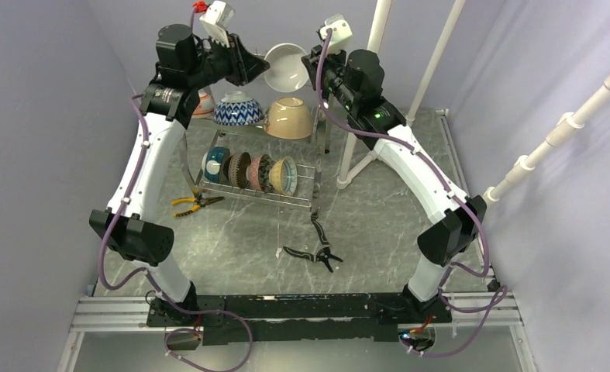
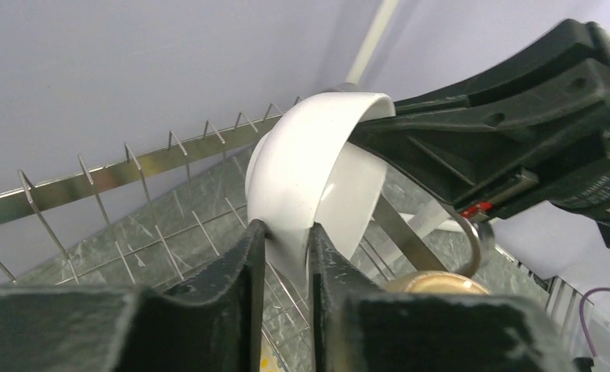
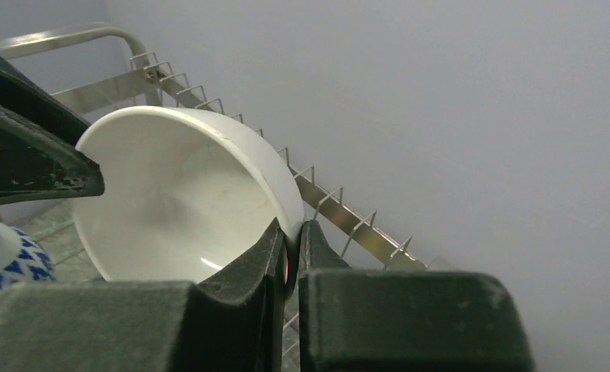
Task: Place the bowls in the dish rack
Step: Adjust the dish rack at the center of the board.
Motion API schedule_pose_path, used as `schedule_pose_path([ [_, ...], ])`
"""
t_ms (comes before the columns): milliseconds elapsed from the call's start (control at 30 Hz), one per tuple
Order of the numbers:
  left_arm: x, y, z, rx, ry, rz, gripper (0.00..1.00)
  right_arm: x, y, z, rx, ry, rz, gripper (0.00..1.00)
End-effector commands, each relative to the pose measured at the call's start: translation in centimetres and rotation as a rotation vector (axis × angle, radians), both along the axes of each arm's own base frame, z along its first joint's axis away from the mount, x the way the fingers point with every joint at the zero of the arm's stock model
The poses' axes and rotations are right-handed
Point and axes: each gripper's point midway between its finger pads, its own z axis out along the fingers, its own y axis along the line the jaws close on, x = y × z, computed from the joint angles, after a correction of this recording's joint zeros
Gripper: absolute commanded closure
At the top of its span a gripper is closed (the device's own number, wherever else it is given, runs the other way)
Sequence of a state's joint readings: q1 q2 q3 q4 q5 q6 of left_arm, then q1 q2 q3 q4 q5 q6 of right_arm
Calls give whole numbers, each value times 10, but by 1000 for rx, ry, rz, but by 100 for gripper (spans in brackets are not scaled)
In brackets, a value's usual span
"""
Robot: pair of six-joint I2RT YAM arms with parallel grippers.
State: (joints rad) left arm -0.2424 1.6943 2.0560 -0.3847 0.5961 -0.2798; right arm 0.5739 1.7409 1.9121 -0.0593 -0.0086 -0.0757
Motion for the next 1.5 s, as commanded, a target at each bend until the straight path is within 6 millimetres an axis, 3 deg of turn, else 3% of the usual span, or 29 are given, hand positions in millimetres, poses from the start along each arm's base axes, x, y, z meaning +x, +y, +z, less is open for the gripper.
schedule_pose_path([
  [0,23,8,6,15,-95,78,84,-20,-12,53,76,-142,11,100],
  [100,34,7,0,32,-127,107,97,-21,-13,49,76,-153,6,99],
  [267,45,2,4,47,-215,134,97,-19,-12,42,45,-160,6,98],
  [400,54,1,3,73,-251,167,97,-18,-15,41,40,-176,-11,92],
  [533,57,1,1,104,-286,198,97,-21,-16,41,35,-176,-3,79],
  [633,58,7,5,100,-308,249,97,-26,-17,41,48,-176,10,57],
  [733,61,15,10,92,-324,301,98,-32,-16,42,59,-170,31,48],
  [1000,53,17,25,84,-418,352,97,-37,-17,51,105,-132,60,47],
  [1133,45,17,34,112,-521,379,97,-39,-8,55,140,-40,149,47],
  [1467,31,-4,57,233,-765,395,98,-52,7,63,207,52,267,48],
])
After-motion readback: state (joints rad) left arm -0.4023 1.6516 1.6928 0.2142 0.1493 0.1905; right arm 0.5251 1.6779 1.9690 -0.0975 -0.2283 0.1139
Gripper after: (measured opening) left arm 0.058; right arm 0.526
